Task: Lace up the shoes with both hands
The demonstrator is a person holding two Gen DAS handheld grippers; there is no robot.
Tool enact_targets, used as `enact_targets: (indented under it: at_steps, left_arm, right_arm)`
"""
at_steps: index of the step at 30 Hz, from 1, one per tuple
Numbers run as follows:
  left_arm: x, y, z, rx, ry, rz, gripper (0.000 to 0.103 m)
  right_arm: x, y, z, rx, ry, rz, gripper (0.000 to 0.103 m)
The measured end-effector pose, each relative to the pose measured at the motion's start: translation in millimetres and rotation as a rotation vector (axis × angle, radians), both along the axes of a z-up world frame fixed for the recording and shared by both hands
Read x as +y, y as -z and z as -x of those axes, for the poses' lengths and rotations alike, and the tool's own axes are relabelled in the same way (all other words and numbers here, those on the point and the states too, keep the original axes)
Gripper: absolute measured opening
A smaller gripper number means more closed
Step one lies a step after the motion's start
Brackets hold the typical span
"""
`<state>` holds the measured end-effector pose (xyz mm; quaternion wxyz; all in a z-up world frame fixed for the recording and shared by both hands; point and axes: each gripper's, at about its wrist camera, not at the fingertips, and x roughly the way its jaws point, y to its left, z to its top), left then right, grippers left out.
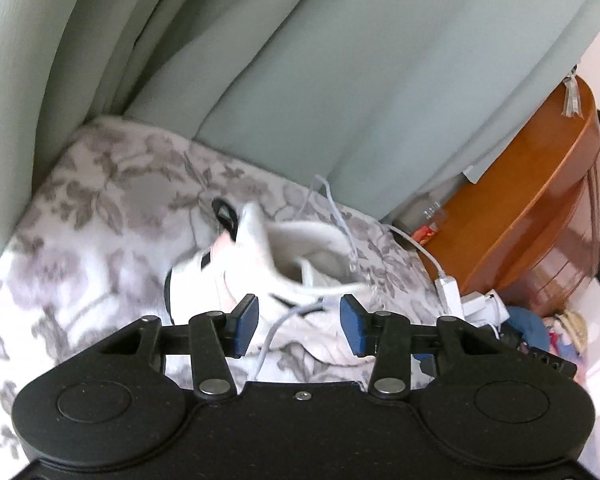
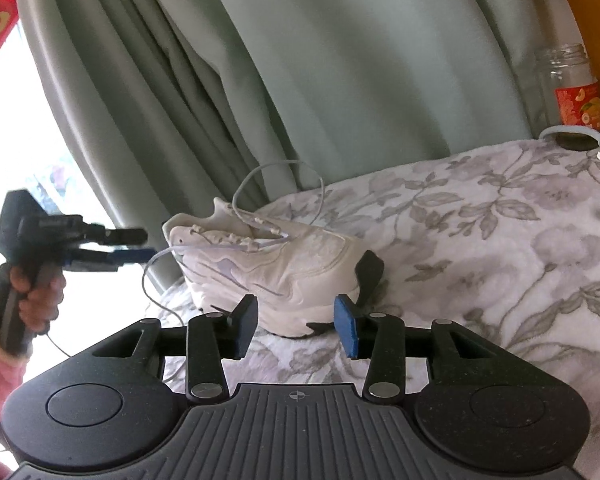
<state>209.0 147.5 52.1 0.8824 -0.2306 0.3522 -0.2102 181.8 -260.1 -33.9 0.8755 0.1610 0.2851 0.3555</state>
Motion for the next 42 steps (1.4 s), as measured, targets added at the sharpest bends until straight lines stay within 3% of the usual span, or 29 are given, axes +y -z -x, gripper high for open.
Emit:
enact_targets:
  at_steps: [6,9,12,15,21,26,29,31,33,38,42]
  left_arm:
    - [-6.8,12.9,-5.3,0.024,0.031,0.020,0.038]
    - [-8.0,18.1,-5.0,0.029,0.035,0.045,0.028]
    - [-7.5,22.1,-2.8,0.027,0.027,0.066,0.006]
    - [0.0,24.3,1.2,0.023,-0.029,0.090,0.000]
    - [22.1,26.0,10.3,0.022,-0.163,0.122,0.000]
    - [20.0,25.4,12.4,0.020,-0.142,0.113,0.000]
    - [16.9,23.0,12.4,0.018,-0.118,0.120,0.003]
    - [18.3,18.7,14.0,0.006,-0.090,0.127,0.033]
    - [20.6,13.8,16.1,-0.011,-0.070,0.138,0.045]
    - [24.1,0.3,10.3,-0.050,-0.087,0.109,0.052]
    - [14.8,0.2,-13.8,-0.032,-0.120,0.070,0.057]
  right_arm:
    - [10.3,-4.3,3.8,-0.007,-0.016,0.020,0.040]
    - [12.5,-5.8,5.6,-0.006,-0.015,0.029,0.040]
    - [14.2,-6.7,5.8,-0.002,-0.014,0.037,0.041]
    - [16.2,-7.7,6.3,-0.002,-0.017,0.041,0.042]
    - [20.3,-6.8,6.5,0.001,-0.026,0.044,0.043]
    - [22.7,-5.5,4.6,0.004,-0.029,0.043,0.043]
    - [23.9,-5.5,3.5,0.004,-0.032,0.042,0.044]
    - [23.9,-5.5,2.6,0.003,-0.030,0.042,0.047]
    - [23.4,-4.6,1.0,0.006,-0.026,0.043,0.048]
    - [19.5,-0.6,-3.6,0.027,-0.003,0.029,0.048]
    - [18.1,2.6,-5.4,0.042,0.005,0.020,0.048]
